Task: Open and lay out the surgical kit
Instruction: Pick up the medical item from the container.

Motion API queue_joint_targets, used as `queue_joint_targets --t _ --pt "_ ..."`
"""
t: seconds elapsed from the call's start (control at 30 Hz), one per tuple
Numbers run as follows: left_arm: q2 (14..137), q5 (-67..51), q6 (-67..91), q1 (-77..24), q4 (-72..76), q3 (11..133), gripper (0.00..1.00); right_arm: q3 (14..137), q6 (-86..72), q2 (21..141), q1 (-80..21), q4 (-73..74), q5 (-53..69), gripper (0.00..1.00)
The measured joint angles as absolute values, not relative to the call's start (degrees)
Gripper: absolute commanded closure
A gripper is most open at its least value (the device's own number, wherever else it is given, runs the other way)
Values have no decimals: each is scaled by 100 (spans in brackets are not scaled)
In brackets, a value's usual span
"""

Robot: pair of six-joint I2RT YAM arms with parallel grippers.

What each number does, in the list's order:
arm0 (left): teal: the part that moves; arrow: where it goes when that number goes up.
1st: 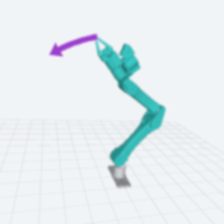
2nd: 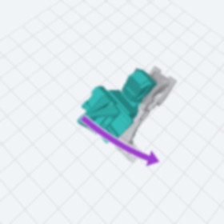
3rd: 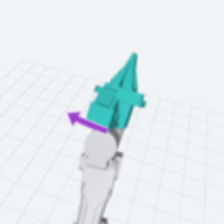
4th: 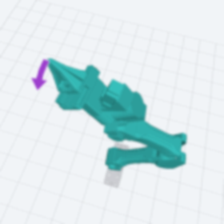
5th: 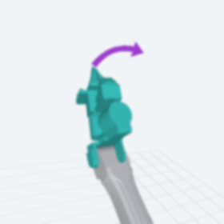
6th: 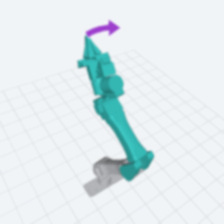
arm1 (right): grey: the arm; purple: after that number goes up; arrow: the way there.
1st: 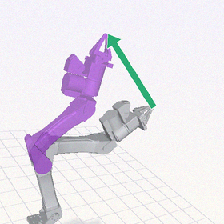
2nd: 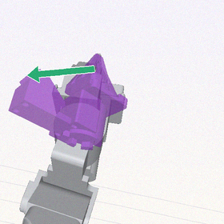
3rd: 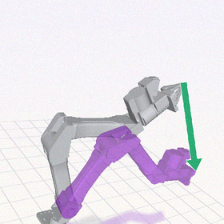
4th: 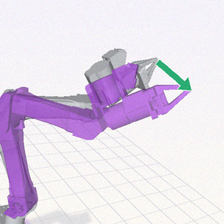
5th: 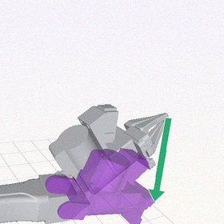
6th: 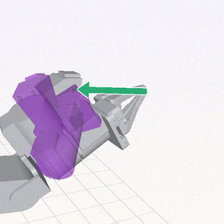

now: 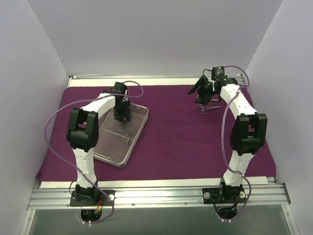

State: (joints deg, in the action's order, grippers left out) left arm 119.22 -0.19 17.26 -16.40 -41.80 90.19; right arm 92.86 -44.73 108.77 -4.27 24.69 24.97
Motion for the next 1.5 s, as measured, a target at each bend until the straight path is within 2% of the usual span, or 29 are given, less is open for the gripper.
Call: queue_joint_targets --t 0.2,0.8,0.83,0.97,1.07,1.1,1.5 --pt "12009 161 1675 -1640 -3892 9168 57 9185 -4469 10877 -427 2530 2497 42" --pt "12250 510 1581 -1653 -3758 9395 58 9105 -4491 10877 -429 2547 2521 42" --pt "12289 537 1581 -1662 -3822 9461 59 9105 -4491 10877 -429 2547 2528 42" --pt "12411 648 1590 -1682 -4027 9662 85 9105 -4497 10877 -440 2547 2554 42" --pt "12436 602 1564 -1669 -4066 9701 91 9105 -4504 10877 -456 2547 2565 42" --pt "12436 589 1557 -1667 -4064 9701 97 9107 -4504 10877 -456 2547 2574 42" --pt "12123 318 1525 -1358 -4097 9483 98 9555 -4372 10940 -499 2593 2613 42"
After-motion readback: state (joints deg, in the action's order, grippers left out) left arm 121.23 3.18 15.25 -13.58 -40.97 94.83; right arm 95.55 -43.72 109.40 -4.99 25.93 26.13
